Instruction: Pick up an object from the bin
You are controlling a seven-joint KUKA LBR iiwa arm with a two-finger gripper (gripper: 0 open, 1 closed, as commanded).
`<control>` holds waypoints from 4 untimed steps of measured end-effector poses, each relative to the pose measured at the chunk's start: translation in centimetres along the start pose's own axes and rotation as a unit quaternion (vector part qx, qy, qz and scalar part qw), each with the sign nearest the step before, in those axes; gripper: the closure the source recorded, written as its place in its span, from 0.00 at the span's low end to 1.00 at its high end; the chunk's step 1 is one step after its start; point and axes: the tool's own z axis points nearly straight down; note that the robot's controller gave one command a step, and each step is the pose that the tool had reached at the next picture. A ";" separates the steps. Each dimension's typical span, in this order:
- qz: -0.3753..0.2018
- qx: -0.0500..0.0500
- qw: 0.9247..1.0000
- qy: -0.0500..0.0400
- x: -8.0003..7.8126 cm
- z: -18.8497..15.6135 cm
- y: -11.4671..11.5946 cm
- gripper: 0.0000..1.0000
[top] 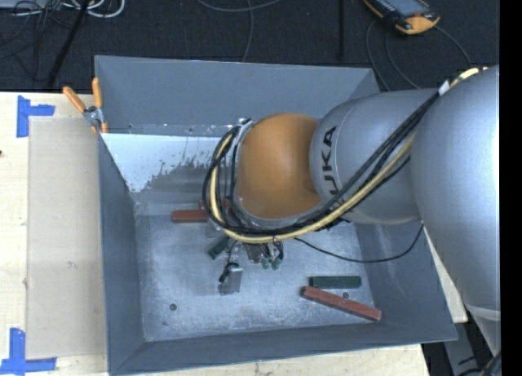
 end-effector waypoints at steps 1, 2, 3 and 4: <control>-0.002 0.000 1.000 0.005 -3.4 2.7 -2.3 0.00; 0.029 0.000 1.000 0.002 -1.1 4.2 -6.8 1.00; 0.029 0.000 1.000 0.002 -1.1 4.2 -6.8 1.00; 0.031 0.000 1.000 0.000 -1.0 -11.3 -3.0 1.00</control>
Offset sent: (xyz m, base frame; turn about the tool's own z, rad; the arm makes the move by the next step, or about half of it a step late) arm 0.0162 -0.0664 -0.0416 0.0537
